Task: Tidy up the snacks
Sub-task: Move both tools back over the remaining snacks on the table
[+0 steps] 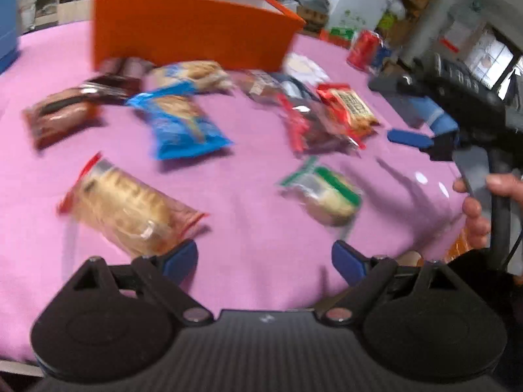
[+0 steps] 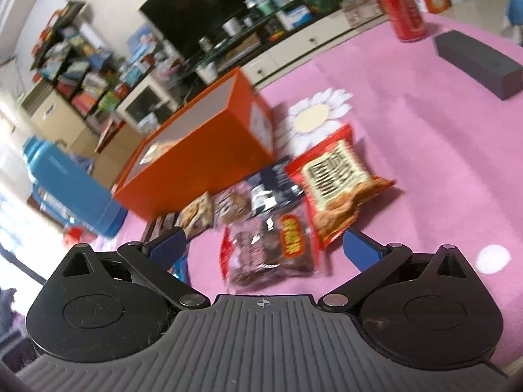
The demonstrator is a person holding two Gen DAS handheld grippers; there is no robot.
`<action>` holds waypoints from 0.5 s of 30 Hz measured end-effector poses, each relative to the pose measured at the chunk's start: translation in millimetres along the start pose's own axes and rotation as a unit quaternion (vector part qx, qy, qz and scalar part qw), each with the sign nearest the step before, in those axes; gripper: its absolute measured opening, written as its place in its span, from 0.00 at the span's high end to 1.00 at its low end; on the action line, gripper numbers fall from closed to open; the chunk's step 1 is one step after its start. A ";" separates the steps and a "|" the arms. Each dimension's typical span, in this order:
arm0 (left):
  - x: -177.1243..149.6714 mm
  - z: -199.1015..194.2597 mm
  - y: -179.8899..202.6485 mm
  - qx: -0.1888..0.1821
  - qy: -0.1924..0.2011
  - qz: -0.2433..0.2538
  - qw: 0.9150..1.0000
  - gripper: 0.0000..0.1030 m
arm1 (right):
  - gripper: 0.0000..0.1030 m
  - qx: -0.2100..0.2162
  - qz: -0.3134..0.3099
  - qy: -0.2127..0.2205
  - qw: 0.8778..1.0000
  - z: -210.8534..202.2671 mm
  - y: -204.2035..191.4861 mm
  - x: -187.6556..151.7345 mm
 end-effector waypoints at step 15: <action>27.4 -31.8 -69.7 0.226 0.052 -0.099 0.968 0.12 | 0.09 -0.019 -0.126 -0.048 0.991 3.8 -44.5 -59.8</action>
Point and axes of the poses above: each gripper's, at about its wrist camera, not at the fingertips, and z roughly the way its jaws point, y to its right, x to its top, the point moved 8 cm from there along z, roughly the way its jaws point, and after that the axes turned 3 degrees about z, right-handed, at the moved point
